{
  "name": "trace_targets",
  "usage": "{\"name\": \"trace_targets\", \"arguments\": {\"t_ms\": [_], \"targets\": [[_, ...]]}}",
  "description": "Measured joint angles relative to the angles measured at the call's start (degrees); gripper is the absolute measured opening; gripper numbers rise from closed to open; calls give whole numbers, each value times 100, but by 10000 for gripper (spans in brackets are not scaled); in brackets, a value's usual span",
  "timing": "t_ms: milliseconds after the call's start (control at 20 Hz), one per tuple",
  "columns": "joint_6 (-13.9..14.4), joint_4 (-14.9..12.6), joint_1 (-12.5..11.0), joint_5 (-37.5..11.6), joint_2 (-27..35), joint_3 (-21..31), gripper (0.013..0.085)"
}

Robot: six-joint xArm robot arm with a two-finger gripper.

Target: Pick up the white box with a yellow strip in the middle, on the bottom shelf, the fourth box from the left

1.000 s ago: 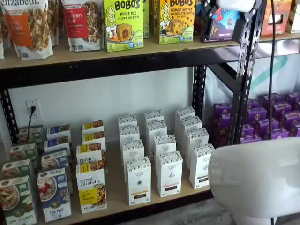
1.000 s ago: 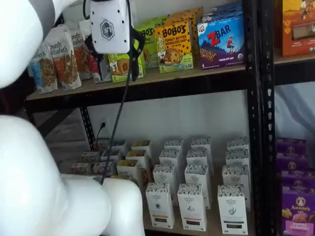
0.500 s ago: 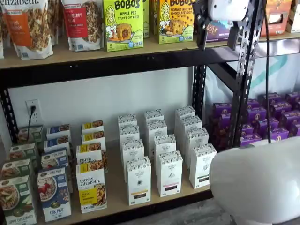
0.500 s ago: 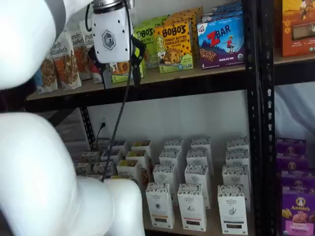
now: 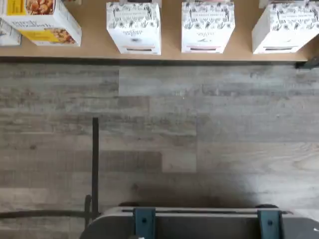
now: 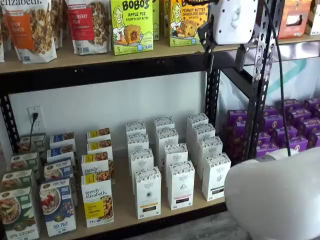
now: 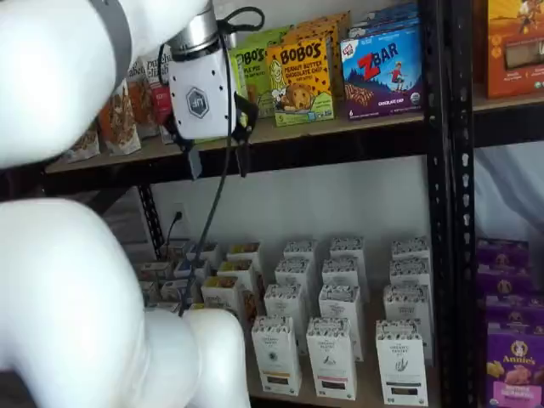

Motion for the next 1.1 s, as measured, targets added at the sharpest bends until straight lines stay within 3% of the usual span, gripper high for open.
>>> {"name": "trace_targets", "arguments": {"t_ms": [500,800,950,1100], "targets": [[616,-302,651,-1058,7,953,850],[1221,-520,1216,-1804,292,1427,850],[1481,-543,1446,-2308,530,1649,850],[1548,-471,1516,-2807,735,1824,850]]}}
